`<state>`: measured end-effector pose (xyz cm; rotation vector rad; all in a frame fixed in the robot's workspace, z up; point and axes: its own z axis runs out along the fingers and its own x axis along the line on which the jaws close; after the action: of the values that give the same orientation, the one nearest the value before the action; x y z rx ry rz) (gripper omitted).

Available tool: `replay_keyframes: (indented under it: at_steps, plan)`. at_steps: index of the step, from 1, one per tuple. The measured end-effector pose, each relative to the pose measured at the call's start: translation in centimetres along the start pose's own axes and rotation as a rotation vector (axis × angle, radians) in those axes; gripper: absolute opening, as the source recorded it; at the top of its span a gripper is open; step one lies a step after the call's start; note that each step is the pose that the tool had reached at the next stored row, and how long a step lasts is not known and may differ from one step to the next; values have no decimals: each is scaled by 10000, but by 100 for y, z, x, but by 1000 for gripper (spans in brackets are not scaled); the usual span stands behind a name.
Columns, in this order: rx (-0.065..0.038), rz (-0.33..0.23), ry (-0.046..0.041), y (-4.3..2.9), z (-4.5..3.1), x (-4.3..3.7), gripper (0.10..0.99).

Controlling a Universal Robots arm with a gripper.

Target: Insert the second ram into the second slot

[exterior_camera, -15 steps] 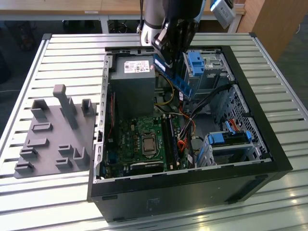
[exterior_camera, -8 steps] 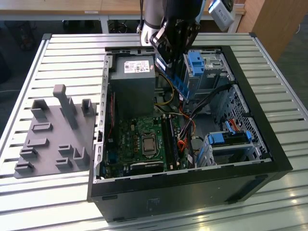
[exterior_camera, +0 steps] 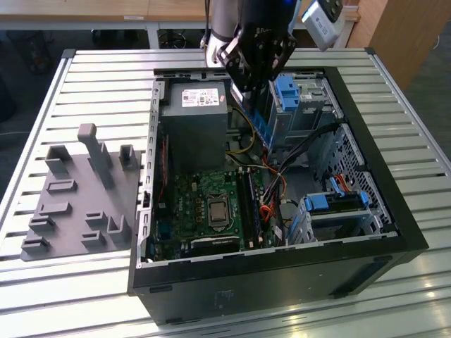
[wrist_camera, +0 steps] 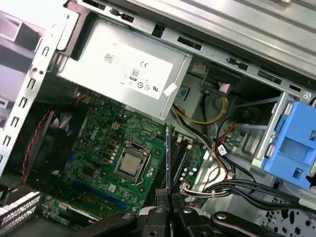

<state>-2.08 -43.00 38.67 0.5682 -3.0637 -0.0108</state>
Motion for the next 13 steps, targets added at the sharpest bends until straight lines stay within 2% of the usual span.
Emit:
replay_keyframes:
  at_steps: [13]
  plan:
    - [38, 2178, 11, 0, 9, 0, 137]
